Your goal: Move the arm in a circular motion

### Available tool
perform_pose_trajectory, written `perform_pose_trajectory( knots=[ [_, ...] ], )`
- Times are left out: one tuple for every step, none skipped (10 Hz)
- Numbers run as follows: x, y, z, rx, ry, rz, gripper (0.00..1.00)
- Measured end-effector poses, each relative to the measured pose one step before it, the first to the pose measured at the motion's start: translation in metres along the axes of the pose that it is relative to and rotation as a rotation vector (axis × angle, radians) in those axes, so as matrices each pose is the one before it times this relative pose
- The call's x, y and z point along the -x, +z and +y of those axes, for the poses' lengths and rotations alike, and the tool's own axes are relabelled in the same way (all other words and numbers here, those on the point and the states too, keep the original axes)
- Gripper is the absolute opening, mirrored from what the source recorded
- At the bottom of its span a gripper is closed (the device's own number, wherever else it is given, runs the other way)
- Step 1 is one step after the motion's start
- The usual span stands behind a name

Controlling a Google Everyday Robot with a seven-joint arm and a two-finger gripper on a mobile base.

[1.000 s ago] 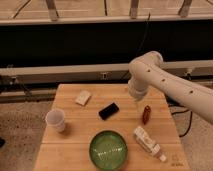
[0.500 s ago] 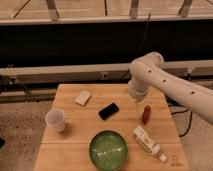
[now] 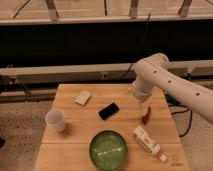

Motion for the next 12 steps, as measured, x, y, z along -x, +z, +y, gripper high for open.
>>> perform_pose_trajectory(
  knots=[
    [0.00200, -0.00011, -0.00087, 0.00332, -0.00782, -0.00133, 0.80],
    [0.00394, 0.00081, -0.00243, -0.00003, -0.00600, -0.00290, 0.80],
    [0.00311, 0.00076, -0.00034, -0.00007, -0.00178, -0.00371, 0.80],
    [0.00180, -0.00121, 0.00174, 0.00133, -0.00217, 0.00112, 0.80],
    [0.00356, -0.00060, 0.00160, 0.00210, -0.00462, -0.00196, 0.80],
    [-0.00058, 0.00011, 0.00168, 0.00108, -0.00460, -0.00121, 0.80],
    [0.00024, 0.00023, 0.00147, 0.00177, -0.00400, -0.00040, 0.80],
    [0.00317, -0.00058, -0.00096, 0.00368, -0.01058, 0.00119, 0.80],
    [0.00587, 0.00081, -0.00376, 0.00283, -0.00996, -0.00091, 0.80],
    [0.00135, 0.00024, -0.00083, -0.00030, -0.00153, 0.00018, 0.80],
    [-0.00281, -0.00023, 0.00254, 0.00160, -0.00085, 0.00114, 0.80],
    [-0.00466, -0.00027, 0.00406, 0.00077, -0.00490, -0.00080, 0.80]
  ],
)
